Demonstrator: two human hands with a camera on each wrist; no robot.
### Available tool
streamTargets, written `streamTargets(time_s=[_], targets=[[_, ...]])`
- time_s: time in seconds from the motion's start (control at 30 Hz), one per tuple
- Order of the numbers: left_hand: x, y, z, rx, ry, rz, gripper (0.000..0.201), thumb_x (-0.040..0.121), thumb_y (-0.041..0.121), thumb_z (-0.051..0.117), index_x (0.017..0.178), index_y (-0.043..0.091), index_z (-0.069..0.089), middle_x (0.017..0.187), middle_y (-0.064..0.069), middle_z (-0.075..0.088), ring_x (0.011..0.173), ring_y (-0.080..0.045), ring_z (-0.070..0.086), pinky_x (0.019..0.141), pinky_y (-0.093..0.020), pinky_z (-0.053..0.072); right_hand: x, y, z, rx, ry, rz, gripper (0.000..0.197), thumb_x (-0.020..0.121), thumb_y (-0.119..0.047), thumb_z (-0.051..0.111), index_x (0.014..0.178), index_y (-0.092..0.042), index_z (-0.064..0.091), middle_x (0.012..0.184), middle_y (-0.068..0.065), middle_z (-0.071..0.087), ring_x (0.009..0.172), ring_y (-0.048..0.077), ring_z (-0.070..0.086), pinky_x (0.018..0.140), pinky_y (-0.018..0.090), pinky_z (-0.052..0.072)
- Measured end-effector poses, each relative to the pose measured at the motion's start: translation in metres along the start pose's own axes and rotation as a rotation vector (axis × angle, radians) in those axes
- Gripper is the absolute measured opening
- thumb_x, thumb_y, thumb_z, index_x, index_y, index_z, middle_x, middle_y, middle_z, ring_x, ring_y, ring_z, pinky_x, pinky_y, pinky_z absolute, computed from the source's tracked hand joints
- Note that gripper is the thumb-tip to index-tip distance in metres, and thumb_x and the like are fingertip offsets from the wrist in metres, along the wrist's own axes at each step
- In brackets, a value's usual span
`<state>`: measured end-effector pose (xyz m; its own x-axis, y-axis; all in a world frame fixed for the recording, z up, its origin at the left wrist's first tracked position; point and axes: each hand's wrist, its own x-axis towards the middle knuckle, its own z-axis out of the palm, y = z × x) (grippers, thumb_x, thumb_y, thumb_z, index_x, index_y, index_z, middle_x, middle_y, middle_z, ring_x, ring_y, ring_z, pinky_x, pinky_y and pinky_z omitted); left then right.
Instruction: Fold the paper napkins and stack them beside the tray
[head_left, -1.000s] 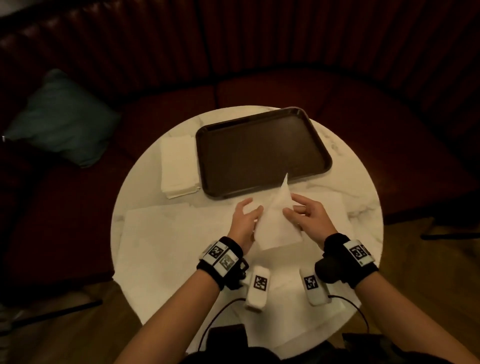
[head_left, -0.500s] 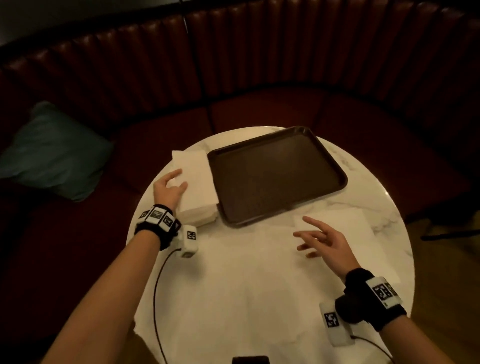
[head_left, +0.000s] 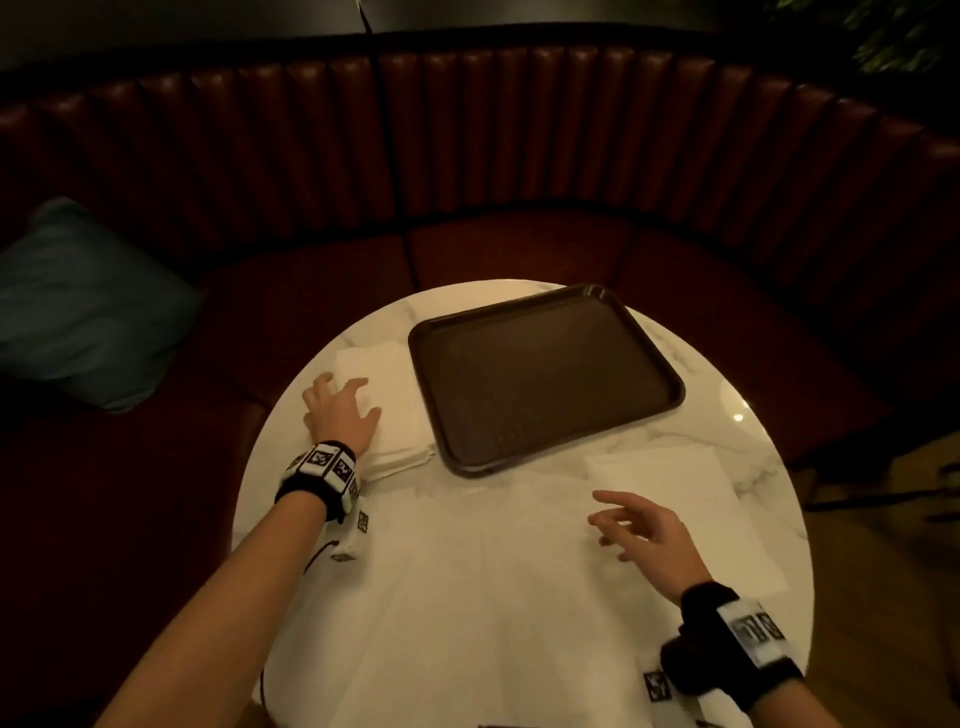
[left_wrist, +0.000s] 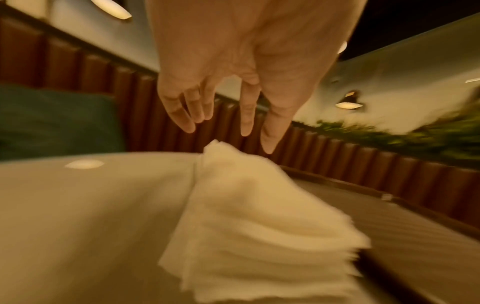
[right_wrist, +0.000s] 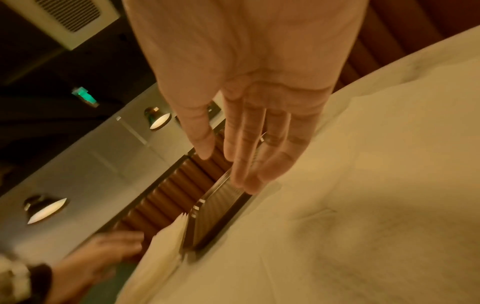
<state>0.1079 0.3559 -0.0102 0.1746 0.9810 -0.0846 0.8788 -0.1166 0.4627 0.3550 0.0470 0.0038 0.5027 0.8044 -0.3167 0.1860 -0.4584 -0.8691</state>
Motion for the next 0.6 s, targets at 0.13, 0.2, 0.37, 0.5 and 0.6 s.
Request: streamTargets(time_s=[0.13,0.2,0.37,0.5,0.6], targets=[[-0.066,0.022,0.0,-0.059,-0.065,0.229,0.026,0.086,0.022,0.067,0.112,0.02,0.067,0.13,-0.009,0.048,0.125,-0.029,0.038,0.104,-0.042,0.036,0.009,0.01,0.011,-0.535,-0.067,0.038,0.035,0.085,-0.03,0.07,0.119,-0.029,0.061,0.117,-0.006,0.061,0.101,0.012,0.059,0.082,0.022,0.046],[-0.105,0.031,0.012,-0.114,-0.175,0.308,0.023,0.087,0.02,0.067,0.11,0.017,0.068,0.123,-0.009,0.055,0.12,-0.028,0.048,0.102,-0.036,0.037,0.009,0.016,0.011,-0.748,-0.117,0.07,0.045,0.083,-0.035,0.069,0.126,-0.028,0.057,0.132,-0.003,0.051,0.12,0.018,0.048,0.097,0.03,0.043],[-0.185,0.056,0.061,0.206,-0.465,0.165,0.054,0.091,0.051,0.055,0.131,0.017,0.049,0.134,-0.006,0.046,0.127,-0.026,0.043,0.103,-0.041,0.039,-0.002,0.025,0.006,-0.788,-0.256,0.115,0.044,0.075,-0.042,0.077,0.113,-0.023,0.064,0.11,0.0,0.056,0.102,0.016,0.055,0.084,0.025,0.045],[-0.22,0.06,0.084,0.203,-0.476,-0.085,0.062,0.092,0.04,0.057,0.14,0.011,0.031,0.142,-0.014,0.034,0.129,-0.035,0.038,0.103,-0.043,0.04,-0.014,0.03,0.022,-0.547,-0.43,0.228,0.036,0.076,-0.038,0.079,0.099,-0.014,0.066,0.085,0.002,0.068,0.067,0.013,0.064,0.065,0.024,0.055],[-0.233,0.054,0.094,0.144,-0.472,-0.136,0.067,0.091,0.028,0.059,0.145,0.01,0.023,0.143,-0.017,0.031,0.13,-0.037,0.037,0.104,-0.04,0.04,-0.013,0.033,0.038,-0.542,-0.394,0.186,0.04,0.073,-0.046,0.079,0.095,-0.018,0.061,0.094,0.002,0.065,0.081,0.02,0.068,0.077,0.031,0.057]])
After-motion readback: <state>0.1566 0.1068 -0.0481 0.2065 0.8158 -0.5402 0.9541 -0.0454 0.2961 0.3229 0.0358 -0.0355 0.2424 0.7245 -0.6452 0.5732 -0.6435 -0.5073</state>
